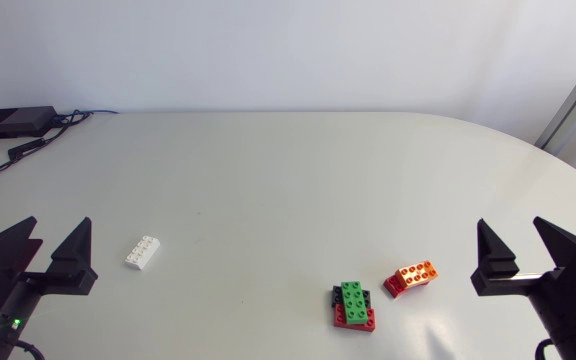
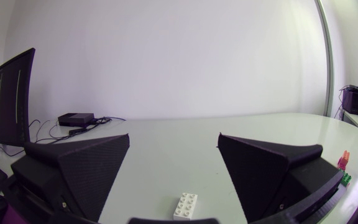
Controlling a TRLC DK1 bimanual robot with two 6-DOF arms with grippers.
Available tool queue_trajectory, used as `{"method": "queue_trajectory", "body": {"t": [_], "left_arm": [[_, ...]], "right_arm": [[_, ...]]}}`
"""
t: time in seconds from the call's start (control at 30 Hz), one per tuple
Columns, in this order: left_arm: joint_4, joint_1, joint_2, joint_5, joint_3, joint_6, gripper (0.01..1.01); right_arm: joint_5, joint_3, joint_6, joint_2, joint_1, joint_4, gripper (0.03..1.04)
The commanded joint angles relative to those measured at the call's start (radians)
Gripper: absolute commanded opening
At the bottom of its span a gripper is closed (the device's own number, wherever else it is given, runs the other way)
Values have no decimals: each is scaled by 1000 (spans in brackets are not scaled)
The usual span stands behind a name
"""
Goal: Sort duplo bricks by size, large to the right and small to the left
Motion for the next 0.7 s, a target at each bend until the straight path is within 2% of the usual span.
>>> {"method": "queue_trajectory", "body": {"t": [0.0, 0.67], "left_arm": [[11, -5, -17, -3, -23, -6, 989], [11, -16, -17, -3, -23, -6, 989]], "right_arm": [[-7, -41, -8, -7, 6, -12, 1005], [-7, -41, -6, -7, 6, -12, 1005]]}}
